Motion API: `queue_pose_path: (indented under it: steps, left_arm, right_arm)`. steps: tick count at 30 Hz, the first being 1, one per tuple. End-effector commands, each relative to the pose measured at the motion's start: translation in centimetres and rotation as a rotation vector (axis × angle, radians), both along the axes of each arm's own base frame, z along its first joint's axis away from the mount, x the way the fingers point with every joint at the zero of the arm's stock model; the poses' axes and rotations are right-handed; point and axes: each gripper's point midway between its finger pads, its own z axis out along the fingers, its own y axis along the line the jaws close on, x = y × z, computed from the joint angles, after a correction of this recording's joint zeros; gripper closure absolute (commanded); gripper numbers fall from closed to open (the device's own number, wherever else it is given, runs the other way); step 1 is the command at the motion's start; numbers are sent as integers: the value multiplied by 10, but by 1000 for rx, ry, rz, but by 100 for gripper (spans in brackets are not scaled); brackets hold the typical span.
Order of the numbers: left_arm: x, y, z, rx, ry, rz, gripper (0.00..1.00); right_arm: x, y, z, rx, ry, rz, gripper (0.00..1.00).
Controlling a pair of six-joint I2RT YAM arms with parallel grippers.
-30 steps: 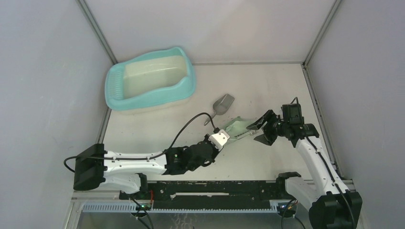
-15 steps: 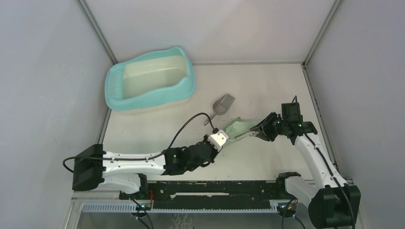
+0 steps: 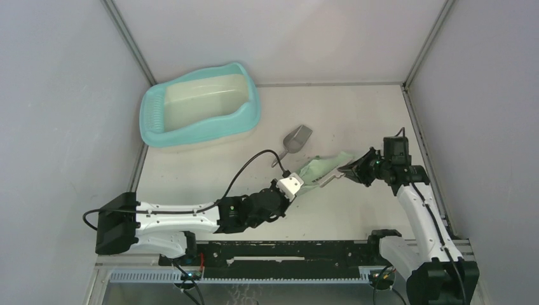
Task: Fill the litter box with clean litter
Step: Place the clamp at the center of the board.
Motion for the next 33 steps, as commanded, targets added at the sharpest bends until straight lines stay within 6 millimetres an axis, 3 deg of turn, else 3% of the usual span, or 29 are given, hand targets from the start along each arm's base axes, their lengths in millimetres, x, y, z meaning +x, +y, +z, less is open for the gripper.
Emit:
queue_pose_path:
  steps: [1,3,6,11,14,20,22,25,27,29,33]
  left_arm:
    - [9,-4,53,-223,-41,34,100]
    - [11,1,53,-224,-43,44,100]
    - [13,9,53,-222,-43,59,100]
    - [11,23,60,-228,-38,71,100]
    - [11,31,62,-220,-32,90,100]
    - [12,55,50,-234,24,181,100]
    - [9,61,43,-273,68,211,100]
    - [6,66,26,-294,119,247,100]
    - [7,68,20,-297,133,273,97]
    - [8,67,17,-296,141,288,88]
    - [9,60,27,-311,158,295,71]
  right_arm:
    - [12,-24,43,-48,-164,-14,100]
    - [14,-37,52,-83,-191,-34,100]
    - [18,-65,49,-163,-181,-98,100]
    - [21,-129,12,-375,-68,-275,100]
    - [25,-150,-14,-393,-16,-334,100]
    - [31,-147,-62,-335,81,-277,97]
    - [31,-143,-75,-319,95,-248,84]
    - [27,-138,-89,-299,125,-198,44]
    - [24,-134,-94,-290,132,-162,35]
    - [22,-128,-92,-266,122,-135,32]
    - [21,-102,-65,-252,31,-61,31]
